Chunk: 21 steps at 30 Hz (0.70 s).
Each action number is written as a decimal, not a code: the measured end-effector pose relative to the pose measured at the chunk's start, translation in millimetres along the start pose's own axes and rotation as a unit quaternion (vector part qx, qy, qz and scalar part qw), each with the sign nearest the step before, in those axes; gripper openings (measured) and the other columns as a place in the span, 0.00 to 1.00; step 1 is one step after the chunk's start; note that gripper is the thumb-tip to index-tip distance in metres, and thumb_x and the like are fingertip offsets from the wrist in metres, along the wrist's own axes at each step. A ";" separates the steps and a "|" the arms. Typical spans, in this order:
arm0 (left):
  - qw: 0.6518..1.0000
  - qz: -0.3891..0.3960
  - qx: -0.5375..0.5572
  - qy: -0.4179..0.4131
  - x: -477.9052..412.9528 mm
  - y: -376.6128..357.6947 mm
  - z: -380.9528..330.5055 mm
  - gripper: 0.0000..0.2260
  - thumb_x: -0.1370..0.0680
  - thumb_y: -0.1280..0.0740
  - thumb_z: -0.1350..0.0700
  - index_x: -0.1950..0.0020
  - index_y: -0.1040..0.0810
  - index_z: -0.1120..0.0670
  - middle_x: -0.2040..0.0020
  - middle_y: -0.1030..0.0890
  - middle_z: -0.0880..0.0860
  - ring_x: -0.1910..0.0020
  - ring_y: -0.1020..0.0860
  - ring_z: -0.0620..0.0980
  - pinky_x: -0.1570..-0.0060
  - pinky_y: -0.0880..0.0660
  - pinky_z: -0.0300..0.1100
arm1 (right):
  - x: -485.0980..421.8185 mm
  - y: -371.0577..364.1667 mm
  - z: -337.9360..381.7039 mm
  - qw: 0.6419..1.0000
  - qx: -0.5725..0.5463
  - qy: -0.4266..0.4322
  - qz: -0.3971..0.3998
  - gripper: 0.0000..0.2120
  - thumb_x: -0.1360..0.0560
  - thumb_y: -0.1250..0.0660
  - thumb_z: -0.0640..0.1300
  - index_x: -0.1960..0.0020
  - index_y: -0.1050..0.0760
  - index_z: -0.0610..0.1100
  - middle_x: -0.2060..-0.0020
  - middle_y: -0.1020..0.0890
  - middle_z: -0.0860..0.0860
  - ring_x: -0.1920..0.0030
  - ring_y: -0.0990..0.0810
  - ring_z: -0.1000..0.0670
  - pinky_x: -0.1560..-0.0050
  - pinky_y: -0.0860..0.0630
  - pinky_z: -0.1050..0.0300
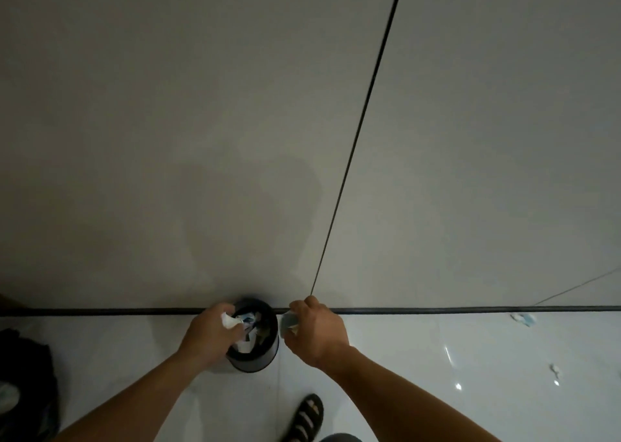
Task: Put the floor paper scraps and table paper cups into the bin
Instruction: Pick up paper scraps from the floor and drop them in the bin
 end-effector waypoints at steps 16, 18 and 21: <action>0.989 0.101 -0.098 0.038 -115.4 -8.5 17.6 0.14 0.27 0.28 0.55 0.44 0.27 0.53 0.46 0.24 0.54 0.49 0.25 0.50 0.49 0.27 0.40 | -114.1 -86.8 -50.6 0.986 -0.097 -0.103 0.091 0.24 0.23 0.36 0.55 0.30 0.32 0.49 0.38 0.26 0.49 0.41 0.25 0.47 0.42 0.24 0.53; 0.987 0.123 -0.099 0.030 -139.9 -31.2 23.9 0.13 0.27 0.28 0.55 0.46 0.27 0.52 0.47 0.23 0.52 0.49 0.24 0.49 0.50 0.27 0.39 | -125.7 -114.9 -62.8 0.979 -0.117 -0.136 0.094 0.22 0.24 0.36 0.56 0.32 0.32 0.50 0.39 0.26 0.50 0.42 0.24 0.48 0.43 0.24 0.54; 0.979 0.164 -0.119 0.018 -187.1 -73.0 47.8 0.15 0.27 0.28 0.55 0.43 0.26 0.55 0.47 0.23 0.52 0.51 0.25 0.47 0.54 0.28 0.37 | -154.0 -167.4 -77.3 0.968 -0.143 -0.182 0.095 0.22 0.23 0.38 0.56 0.32 0.32 0.51 0.38 0.27 0.49 0.41 0.25 0.48 0.43 0.24 0.54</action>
Point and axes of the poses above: each hand's wrist, its own x-axis away from the middle knuckle, its own y-axis out of the back of the hand, z = x × y, the point moved 10 cm from there along -x, towards the middle knuckle
